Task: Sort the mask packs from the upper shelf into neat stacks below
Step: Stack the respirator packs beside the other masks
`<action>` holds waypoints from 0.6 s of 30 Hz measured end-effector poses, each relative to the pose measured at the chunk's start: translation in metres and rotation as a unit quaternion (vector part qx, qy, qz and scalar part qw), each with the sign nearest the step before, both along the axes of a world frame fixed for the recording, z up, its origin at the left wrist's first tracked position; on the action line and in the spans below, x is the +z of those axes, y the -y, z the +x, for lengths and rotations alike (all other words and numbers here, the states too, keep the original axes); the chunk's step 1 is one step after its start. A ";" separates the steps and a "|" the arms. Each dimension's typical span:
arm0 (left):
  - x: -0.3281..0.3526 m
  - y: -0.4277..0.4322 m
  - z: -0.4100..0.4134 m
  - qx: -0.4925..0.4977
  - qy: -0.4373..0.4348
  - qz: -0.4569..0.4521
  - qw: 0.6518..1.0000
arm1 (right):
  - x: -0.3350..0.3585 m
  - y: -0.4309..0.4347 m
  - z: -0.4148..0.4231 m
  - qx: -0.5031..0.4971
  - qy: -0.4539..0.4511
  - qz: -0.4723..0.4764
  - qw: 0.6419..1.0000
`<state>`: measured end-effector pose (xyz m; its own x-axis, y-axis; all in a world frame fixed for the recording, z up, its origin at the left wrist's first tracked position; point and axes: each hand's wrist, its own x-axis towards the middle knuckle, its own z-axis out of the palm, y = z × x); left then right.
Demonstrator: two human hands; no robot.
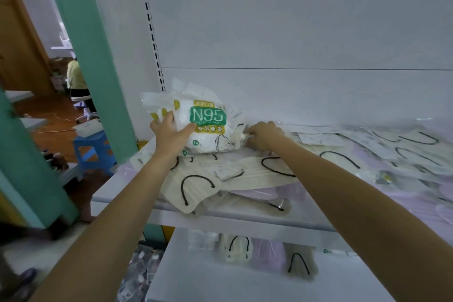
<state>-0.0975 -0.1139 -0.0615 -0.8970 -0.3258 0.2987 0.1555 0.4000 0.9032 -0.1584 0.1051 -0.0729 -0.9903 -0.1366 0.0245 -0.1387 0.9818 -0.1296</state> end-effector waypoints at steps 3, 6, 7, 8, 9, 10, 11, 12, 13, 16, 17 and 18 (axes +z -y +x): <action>-0.003 0.001 0.000 -0.001 0.004 0.003 1.000 | -0.001 -0.011 -0.002 -0.056 -0.062 -0.086 0.993; -0.004 0.003 -0.003 -0.009 0.012 0.027 1.000 | 0.010 -0.027 0.004 -0.086 -0.130 -0.320 0.935; -0.003 0.004 -0.005 -0.005 0.013 0.035 0.999 | 0.018 -0.030 0.009 -0.070 -0.159 -0.404 0.898; -0.001 0.002 -0.005 -0.002 0.015 0.042 0.999 | 0.028 -0.031 0.015 -0.041 -0.204 -0.461 0.863; 0.002 0.000 -0.006 -0.002 0.016 0.052 0.999 | 0.040 -0.030 0.022 -0.005 -0.258 -0.491 0.832; 0.005 -0.001 -0.009 -0.005 0.013 0.068 0.998 | 0.050 -0.028 0.028 0.036 -0.305 -0.495 0.813; 0.010 -0.005 -0.010 -0.016 0.003 0.090 0.996 | 0.057 -0.025 0.033 0.081 -0.337 -0.479 0.807; 0.015 -0.009 -0.012 -0.029 -0.009 0.115 0.993 | 0.061 -0.022 0.035 0.122 -0.353 -0.450 0.811; 0.022 -0.014 -0.011 -0.044 -0.015 0.134 0.990 | 0.061 -0.021 0.036 0.160 -0.358 -0.407 0.825; 0.032 -0.023 -0.010 -0.103 0.002 0.170 0.980 | 0.045 -0.022 0.037 0.241 -0.326 -0.298 0.864; 0.032 -0.023 -0.009 -0.111 0.012 0.170 0.979 | 0.041 -0.025 0.041 0.252 -0.299 -0.299 0.870; 0.033 -0.024 -0.007 -0.121 0.013 0.170 0.978 | 0.038 -0.028 0.044 0.253 -0.284 -0.303 0.874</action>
<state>-0.1047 -0.0895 -0.0288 -0.9660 -0.1800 0.1858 0.1833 0.0305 0.9826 -0.1145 0.1333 -0.0354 -0.6115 -0.3447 0.7122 -0.7459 0.5515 -0.3735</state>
